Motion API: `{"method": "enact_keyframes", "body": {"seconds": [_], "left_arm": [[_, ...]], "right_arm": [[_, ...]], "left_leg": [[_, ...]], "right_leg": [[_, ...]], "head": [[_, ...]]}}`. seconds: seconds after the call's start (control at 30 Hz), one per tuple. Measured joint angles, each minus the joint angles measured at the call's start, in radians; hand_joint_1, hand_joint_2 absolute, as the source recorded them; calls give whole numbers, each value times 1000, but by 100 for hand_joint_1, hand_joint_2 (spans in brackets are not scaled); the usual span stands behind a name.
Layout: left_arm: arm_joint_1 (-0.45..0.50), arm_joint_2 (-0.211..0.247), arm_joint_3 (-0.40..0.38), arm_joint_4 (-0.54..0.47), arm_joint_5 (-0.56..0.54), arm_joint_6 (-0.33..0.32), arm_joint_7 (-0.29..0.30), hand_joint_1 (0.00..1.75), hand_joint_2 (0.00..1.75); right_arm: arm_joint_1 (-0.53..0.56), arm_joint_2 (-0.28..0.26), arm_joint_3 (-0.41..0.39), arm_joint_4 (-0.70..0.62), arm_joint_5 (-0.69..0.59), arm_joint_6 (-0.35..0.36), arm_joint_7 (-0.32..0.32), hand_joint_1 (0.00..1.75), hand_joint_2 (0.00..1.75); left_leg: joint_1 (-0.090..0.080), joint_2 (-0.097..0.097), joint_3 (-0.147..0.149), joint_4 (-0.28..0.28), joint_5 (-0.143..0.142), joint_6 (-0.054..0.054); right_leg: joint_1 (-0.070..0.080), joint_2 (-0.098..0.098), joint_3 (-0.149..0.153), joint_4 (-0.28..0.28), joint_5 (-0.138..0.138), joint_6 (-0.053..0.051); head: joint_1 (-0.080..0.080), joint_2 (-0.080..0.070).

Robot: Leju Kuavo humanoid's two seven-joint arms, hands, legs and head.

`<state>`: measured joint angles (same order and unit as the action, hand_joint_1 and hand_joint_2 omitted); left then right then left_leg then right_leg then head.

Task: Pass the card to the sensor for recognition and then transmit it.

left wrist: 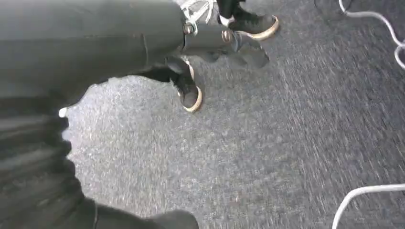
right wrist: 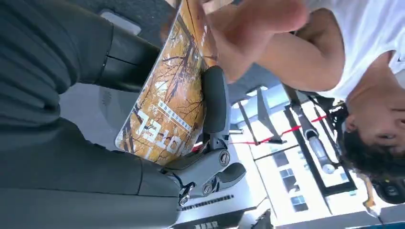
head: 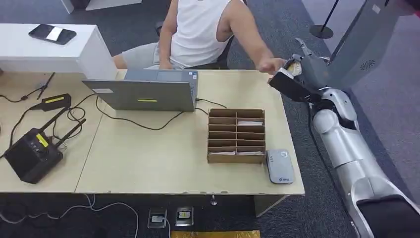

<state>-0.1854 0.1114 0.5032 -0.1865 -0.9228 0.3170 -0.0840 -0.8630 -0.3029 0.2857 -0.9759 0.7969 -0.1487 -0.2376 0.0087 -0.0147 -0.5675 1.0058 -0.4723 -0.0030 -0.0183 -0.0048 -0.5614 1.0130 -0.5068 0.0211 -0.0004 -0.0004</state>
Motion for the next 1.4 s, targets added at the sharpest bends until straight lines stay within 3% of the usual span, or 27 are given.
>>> {"method": "enact_keyframes", "body": {"seconds": [0.33, 0.37, 0.4, 0.43, 0.63, 0.9, 1.0, 1.17, 1.3, 1.4], "left_arm": [[-21, -7, 0, 0, -13, -2, 14, 0, 175], [-21, -7, 0, 0, -14, -2, 15, 0, 175], [-21, -8, 0, 0, -16, -2, 15, 0, 175], [-21, -8, 0, 0, -16, -2, 17, 0, 175], [-21, -11, 0, 0, -12, 0, 22, 0, 175], [-19, -12, 0, 0, -6, 1, 22, 0, 175], [-15, -12, 0, 0, -3, 3, 21, 0, 175], [-4, -10, 0, 0, 6, 3, 10, 0, 175], [5, -6, 0, 0, 16, 3, -13, 0, 175], [17, 2, 0, 0, 25, 3, -21, 0, 175]], "right_arm": [[-82, 87, 40, 221, 34, -52, -20, 173, 175], [-84, 91, 40, 234, 34, -53, -20, 119, 175], [-85, 96, 40, 246, 34, -55, -19, 19, 175], [-85, 99, 40, 255, 33, -57, -19, 0, 175], [-84, 108, 46, 318, 27, -88, -17, 0, 175], [-84, 109, 47, 352, -59, -70, -50, 0, 175], [-73, 106, 41, 342, -202, 20, -69, 0, 175], [-24, 84, 17, 232, -438, 192, -50, 0, 175], [67, 34, -28, 30, -699, 403, 7, 0, 175], [128, -12, -56, -114, -823, 491, 50, 0, 175]], "left_leg": [[0, 0, 0, 0, 0, 0], [0, 0, 0, 0, 0, 0], [0, 0, 0, 0, 0, 0], [0, 0, 0, 0, 0, 0], [0, 0, 0, 0, 0, 0], [0, 0, 0, 0, 0, 0], [0, 1, 1, 0, 0, 0], [0, 1, 0, 0, 0, 0], [0, -1, 1, 1, 0, 0], [0, 2, 1, 1, -1, -1]], "right_leg": [[0, 1, 0, 0, 0, 0], [0, 0, 0, 0, 0, 0], [0, 0, 0, 0, 0, 0], [0, 0, 0, 0, 0, 0], [0, 1, 0, 0, 0, 0], [0, 1, -1, 0, 0, 0], [0, 2, 0, 0, 0, 0], [0, 2, -1, -1, 0, 0], [0, -1, 0, -1, 0, 0], [0, 2, -1, -1, 0, 0]], "head": [[0, 0], [0, 0], [0, 0], [0, 0], [0, 0], [0, 0], [0, 0], [0, 0], [0, 0], [0, 0]]}}
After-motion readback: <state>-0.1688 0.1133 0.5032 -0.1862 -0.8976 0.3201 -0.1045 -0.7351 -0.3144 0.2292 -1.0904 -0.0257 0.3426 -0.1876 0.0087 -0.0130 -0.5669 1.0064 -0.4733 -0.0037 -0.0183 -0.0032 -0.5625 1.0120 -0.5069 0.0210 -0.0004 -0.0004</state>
